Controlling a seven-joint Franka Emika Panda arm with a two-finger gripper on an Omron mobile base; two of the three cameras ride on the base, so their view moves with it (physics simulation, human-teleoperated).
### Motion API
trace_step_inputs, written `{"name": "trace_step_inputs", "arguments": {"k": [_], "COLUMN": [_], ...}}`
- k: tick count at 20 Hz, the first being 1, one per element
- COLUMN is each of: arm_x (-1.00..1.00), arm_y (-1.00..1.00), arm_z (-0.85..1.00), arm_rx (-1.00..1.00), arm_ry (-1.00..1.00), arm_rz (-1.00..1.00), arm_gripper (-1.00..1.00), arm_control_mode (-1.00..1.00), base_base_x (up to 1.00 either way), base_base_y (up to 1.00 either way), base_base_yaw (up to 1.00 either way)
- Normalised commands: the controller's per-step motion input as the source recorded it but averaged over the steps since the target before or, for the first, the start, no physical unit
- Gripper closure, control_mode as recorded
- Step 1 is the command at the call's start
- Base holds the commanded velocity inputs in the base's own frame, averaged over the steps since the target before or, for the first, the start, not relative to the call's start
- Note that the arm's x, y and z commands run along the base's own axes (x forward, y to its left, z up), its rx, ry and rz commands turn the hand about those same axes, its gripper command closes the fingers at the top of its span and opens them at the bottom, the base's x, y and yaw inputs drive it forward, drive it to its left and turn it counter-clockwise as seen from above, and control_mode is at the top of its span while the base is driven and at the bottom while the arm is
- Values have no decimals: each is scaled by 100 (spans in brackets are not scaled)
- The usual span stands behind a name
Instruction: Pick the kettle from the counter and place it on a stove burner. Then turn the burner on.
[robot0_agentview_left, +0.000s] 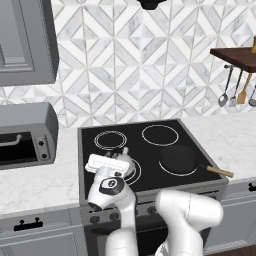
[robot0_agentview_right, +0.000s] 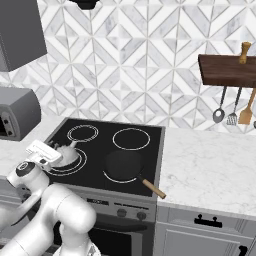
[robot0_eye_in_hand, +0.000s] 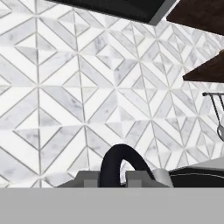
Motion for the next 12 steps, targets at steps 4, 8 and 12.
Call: {"name": "trace_step_inputs", "arguments": {"k": [4, 8, 12], "arm_x": [31, 25, 4], "arm_y": [0, 0, 0], "arm_z": [-37, -34, -23], "arm_rx": [0, 1, 2], "arm_ry": [-12, -7, 0], "arm_rz": [0, 0, 0], "arm_gripper": [100, 100, -100], "arm_control_mode": [-100, -100, -100], "base_base_x": [0, 0, 0], "base_base_y": [0, 0, 0], "base_base_yaw": [0, 0, 0]}}
